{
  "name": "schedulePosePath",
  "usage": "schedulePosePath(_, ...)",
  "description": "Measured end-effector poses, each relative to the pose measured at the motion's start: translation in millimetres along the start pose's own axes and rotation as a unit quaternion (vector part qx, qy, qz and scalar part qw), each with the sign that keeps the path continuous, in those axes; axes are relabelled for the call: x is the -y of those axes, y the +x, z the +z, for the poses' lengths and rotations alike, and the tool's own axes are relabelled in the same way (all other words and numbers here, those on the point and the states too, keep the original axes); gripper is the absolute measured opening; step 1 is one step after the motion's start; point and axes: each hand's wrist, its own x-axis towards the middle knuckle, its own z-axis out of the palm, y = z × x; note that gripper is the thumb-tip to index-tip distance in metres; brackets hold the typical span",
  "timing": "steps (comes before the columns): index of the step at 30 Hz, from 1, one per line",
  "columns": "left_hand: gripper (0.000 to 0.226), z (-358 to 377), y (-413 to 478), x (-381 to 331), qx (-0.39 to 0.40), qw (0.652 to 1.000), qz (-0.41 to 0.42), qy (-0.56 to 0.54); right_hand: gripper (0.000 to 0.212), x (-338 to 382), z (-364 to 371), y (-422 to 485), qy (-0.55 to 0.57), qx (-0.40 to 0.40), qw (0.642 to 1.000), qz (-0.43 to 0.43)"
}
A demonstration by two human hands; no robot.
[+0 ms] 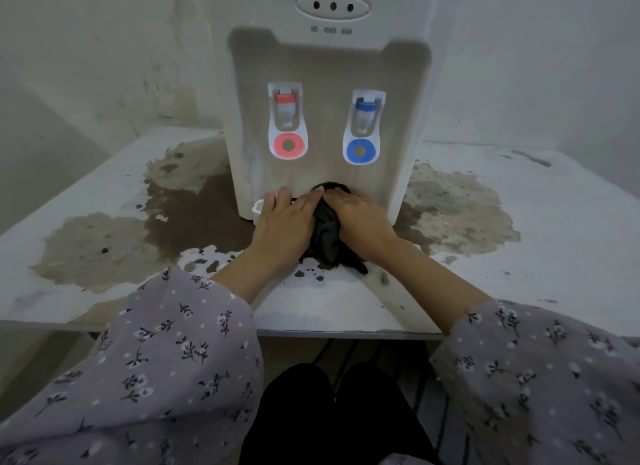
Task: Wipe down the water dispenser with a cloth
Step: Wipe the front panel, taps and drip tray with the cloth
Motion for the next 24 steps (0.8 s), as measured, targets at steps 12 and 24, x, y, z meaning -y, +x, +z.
schedulePosePath(12, 0.056, 0, -30, 48, -0.011, 0.993, -0.093, 0.076, 0.061, 46, 1, 55, -0.064, 0.096, 0.988, -0.104)
schedulePosePath(24, 0.046, -8, -34, 48, 0.043, 0.991, -0.069, 0.109, 0.038, 51, -8, 67, -0.008, 0.161, 0.983, -0.091)
